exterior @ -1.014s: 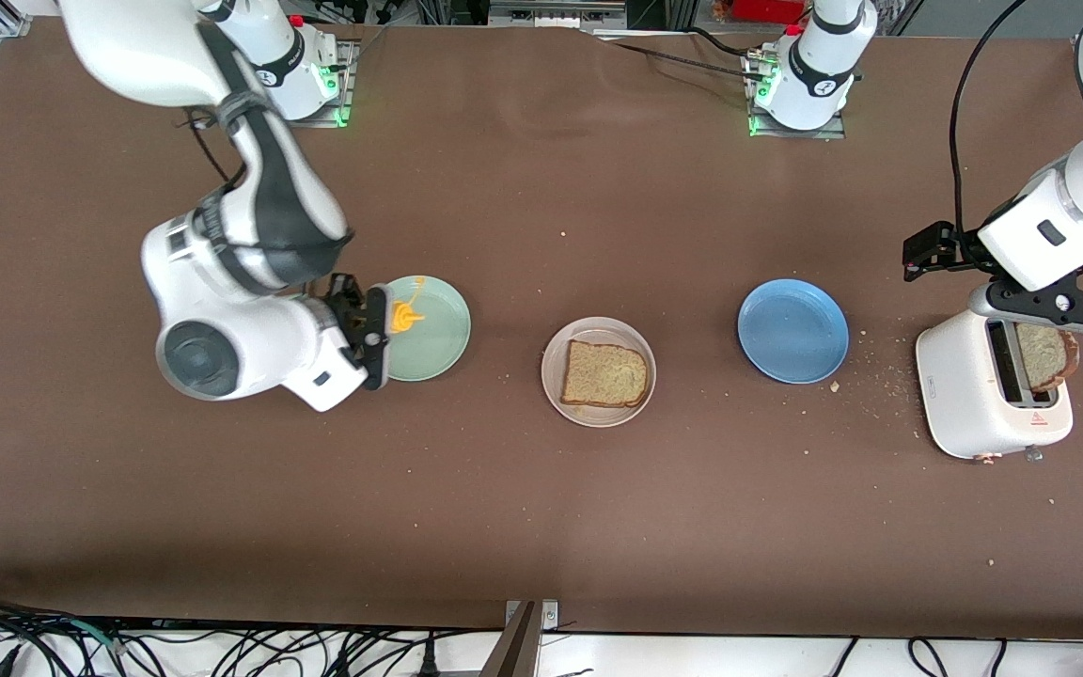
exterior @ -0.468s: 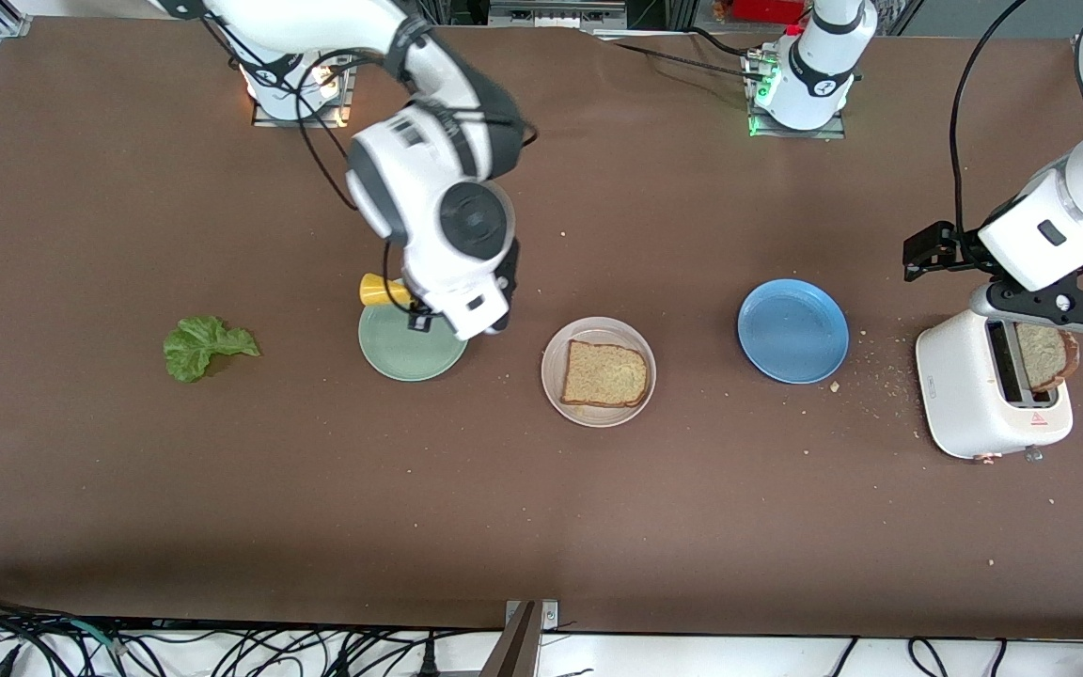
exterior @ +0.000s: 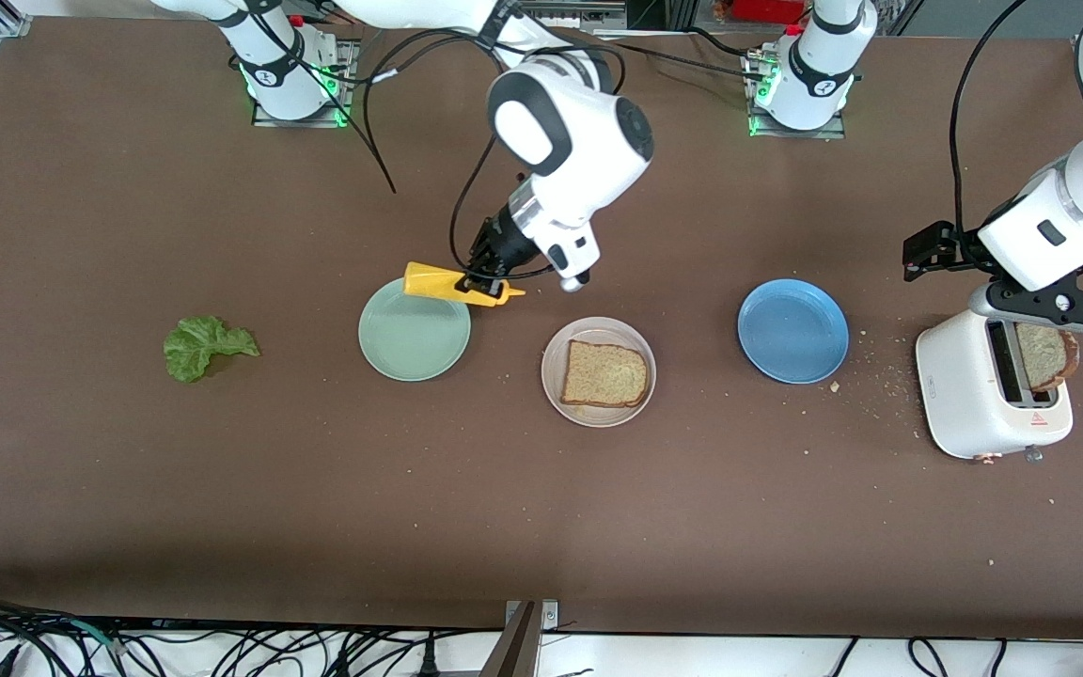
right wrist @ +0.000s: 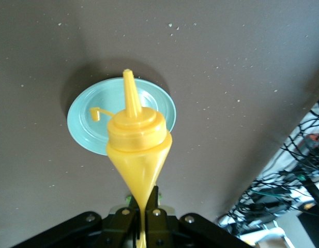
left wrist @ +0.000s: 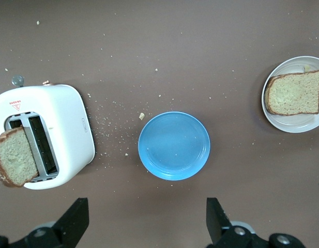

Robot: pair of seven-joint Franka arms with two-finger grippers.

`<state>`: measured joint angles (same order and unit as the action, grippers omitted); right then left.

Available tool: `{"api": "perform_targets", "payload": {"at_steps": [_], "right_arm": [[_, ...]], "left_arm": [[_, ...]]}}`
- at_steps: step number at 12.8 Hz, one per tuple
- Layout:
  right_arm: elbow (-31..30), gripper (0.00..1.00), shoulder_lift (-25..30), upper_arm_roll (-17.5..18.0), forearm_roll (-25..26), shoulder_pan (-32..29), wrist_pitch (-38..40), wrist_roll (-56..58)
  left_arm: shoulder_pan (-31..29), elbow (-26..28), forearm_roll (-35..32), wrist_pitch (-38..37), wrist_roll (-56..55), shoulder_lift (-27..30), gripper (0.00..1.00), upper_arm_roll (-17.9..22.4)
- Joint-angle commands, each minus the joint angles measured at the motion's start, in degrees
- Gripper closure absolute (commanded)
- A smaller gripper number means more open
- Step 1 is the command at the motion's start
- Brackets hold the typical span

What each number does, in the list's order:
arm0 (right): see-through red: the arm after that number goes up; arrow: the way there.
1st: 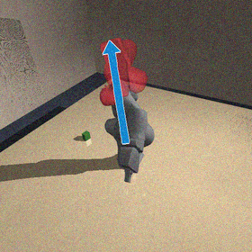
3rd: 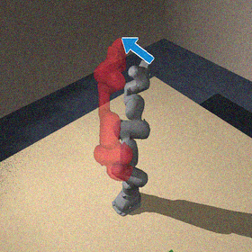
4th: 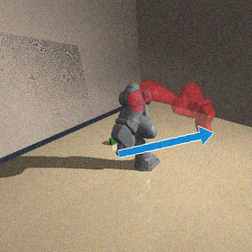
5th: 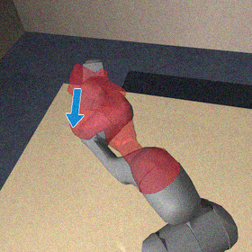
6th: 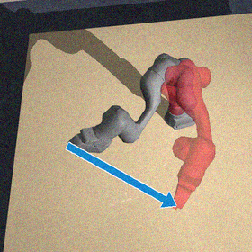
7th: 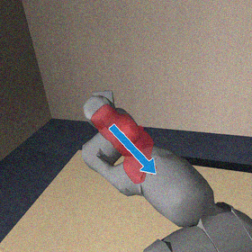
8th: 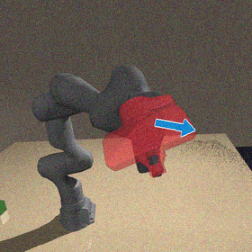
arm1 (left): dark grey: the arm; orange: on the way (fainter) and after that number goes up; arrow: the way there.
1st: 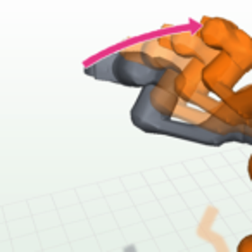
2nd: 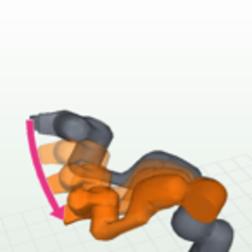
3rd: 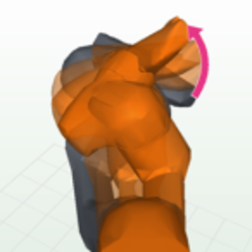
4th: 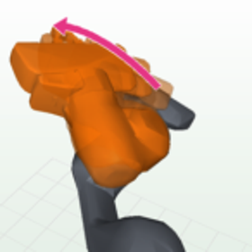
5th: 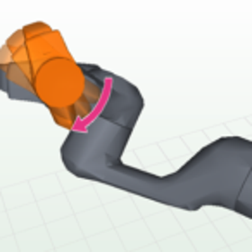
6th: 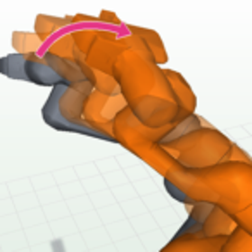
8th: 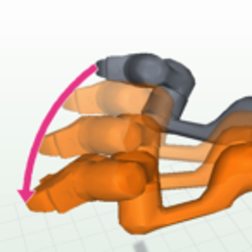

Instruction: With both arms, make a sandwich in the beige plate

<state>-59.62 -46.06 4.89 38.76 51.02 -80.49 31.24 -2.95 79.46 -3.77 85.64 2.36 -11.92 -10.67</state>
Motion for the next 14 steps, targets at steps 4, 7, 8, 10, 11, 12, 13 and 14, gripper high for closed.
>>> {"api": "perform_targets", "payload": {"at_steps": [4,7,8,10,11,12,13,14], "right_arm": [[0.91,1.00,-2.81,-0.84,10.88,4.87,0.69,-2.06],[0.83,1.00,-3.25,-0.84,15.71,6.98,0.86,-3.71],[0.74,1.00,-3.59,-0.84,17.99,8.12,1.30,-5.38],[0.74,1.00,-4.73,-0.84,20.55,9.27,1.22,-7.06],[0.74,1.00,-5.52,-0.84,20.83,9.45,1.22,-7.24],[0.74,1.00,-5.79,-0.84,20.92,9.45,1.04,-7.24],[0.82,1.00,-5.88,-0.93,20.92,9.45,0.78,-7.24],[0.82,1.00,-5.97,-0.93,21.26,9.45,0.52,-7.24]], "left_arm": [[0.05,-0.53,0.34,-0.82,-0.69,0.23,0.00,0.03],[0.05,-0.53,0.34,-0.82,-0.69,0.23,0.00,0.03],[0.05,-0.53,0.34,-0.82,-0.69,0.23,0.00,0.03],[0.05,-0.53,0.34,-0.82,-0.60,0.23,0.00,0.03],[0.05,-0.53,0.34,-0.82,-0.60,0.23,0.00,0.03],[0.05,-0.53,0.34,-0.82,-0.60,0.23,0.00,0.03],[0.05,-0.53,0.34,-0.82,-0.60,0.23,0.00,0.03],[0.05,-0.53,0.43,-0.82,-0.60,0.23,0.00,0.03]]}}
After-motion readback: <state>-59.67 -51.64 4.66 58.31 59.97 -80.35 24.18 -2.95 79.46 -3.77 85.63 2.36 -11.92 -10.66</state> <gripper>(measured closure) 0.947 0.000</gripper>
